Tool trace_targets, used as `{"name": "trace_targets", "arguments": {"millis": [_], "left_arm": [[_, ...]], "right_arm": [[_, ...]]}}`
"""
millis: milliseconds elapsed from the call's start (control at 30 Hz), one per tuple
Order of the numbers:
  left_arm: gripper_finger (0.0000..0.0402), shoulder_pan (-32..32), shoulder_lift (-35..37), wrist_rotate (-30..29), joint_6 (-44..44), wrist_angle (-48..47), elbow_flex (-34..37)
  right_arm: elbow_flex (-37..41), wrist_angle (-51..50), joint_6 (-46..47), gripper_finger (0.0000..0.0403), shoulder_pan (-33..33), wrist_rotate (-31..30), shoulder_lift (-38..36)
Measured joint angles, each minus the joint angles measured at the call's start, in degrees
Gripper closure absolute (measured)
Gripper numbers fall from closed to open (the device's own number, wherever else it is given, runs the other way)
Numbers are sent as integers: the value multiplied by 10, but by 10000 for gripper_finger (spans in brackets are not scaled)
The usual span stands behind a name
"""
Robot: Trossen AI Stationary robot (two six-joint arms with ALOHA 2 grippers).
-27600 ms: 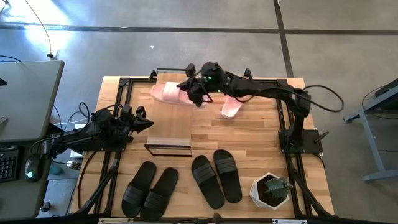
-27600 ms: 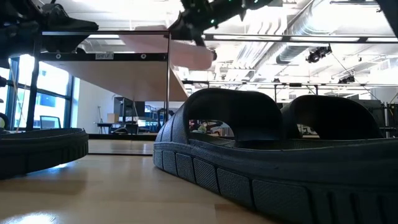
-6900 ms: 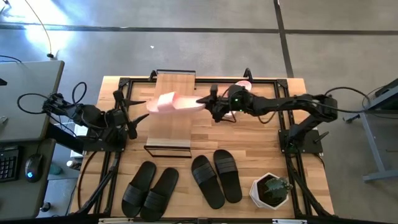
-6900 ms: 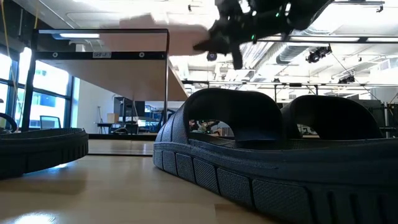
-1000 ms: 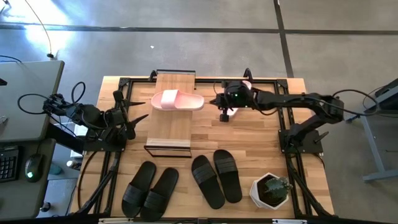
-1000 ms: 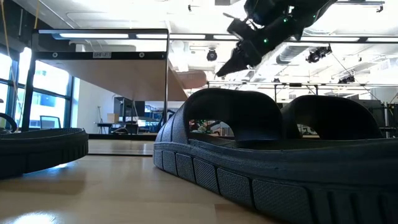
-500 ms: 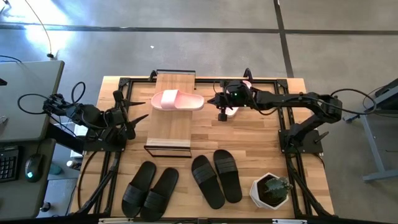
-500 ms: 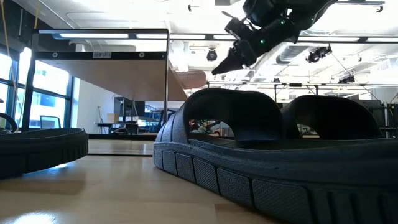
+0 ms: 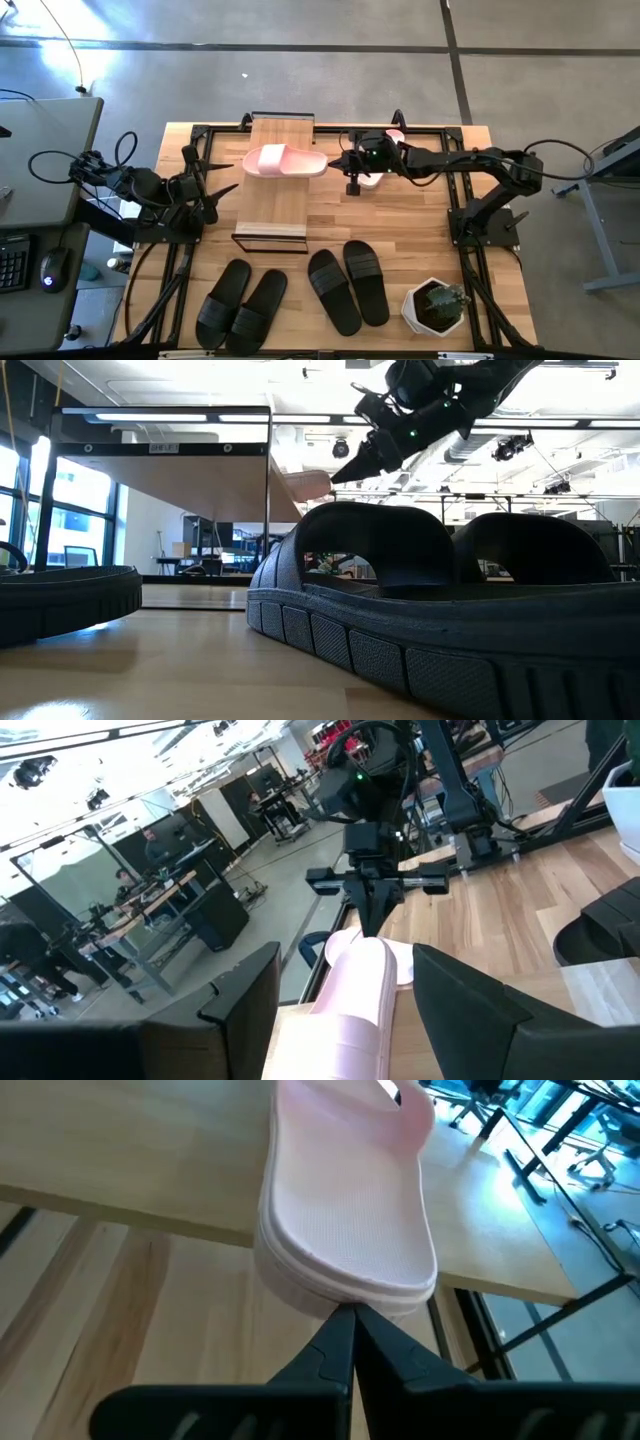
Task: Pick and place slides into the shelf
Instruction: Put the pink slide on the shelf
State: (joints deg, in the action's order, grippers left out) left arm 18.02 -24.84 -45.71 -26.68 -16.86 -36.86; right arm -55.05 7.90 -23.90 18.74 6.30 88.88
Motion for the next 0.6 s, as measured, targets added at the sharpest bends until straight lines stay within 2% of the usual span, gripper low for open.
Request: {"name": "trace_targets", "arguments": {"millis": [600], "left_arm": [[192,0,0,-1,0,0,0]], "right_arm": [[-12,21,-1,403,4,27,16]]}}
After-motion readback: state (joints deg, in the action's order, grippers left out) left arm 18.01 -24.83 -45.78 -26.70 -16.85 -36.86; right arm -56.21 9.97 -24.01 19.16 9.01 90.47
